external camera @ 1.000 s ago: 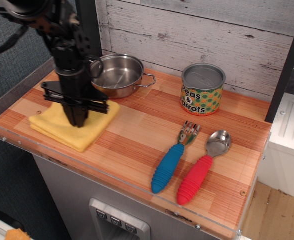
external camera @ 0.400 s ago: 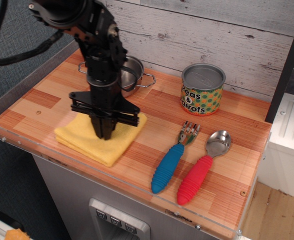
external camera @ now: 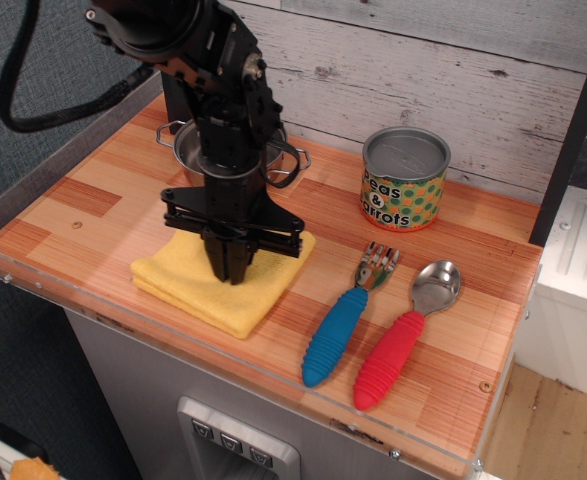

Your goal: Slide the yellow rag towards the blue fork.

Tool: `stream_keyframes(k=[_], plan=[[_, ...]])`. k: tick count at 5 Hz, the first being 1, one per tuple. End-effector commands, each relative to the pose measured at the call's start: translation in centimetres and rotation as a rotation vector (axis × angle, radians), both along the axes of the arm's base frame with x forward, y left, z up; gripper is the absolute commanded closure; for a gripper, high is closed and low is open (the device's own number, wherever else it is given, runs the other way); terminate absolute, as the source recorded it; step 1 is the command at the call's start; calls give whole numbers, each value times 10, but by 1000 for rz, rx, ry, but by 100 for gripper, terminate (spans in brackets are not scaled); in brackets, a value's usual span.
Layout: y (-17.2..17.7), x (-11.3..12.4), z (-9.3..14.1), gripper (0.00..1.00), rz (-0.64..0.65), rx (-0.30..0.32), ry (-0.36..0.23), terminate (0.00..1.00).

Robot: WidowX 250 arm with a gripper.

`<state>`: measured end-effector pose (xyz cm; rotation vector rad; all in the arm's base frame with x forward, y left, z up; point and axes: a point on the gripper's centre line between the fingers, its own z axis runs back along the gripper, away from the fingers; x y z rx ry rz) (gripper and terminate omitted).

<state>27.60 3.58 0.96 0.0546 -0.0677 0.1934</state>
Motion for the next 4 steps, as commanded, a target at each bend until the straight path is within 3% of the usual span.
stream_keyframes(k=[1,2,3,4], plan=[[-5,6,13,100,29,-19,-40,0],[-1,6,15,100,35,3,-38,0],[5,7,16,0,44,-3,-30,0],[4,10,26,0,18,6,-52,0]])
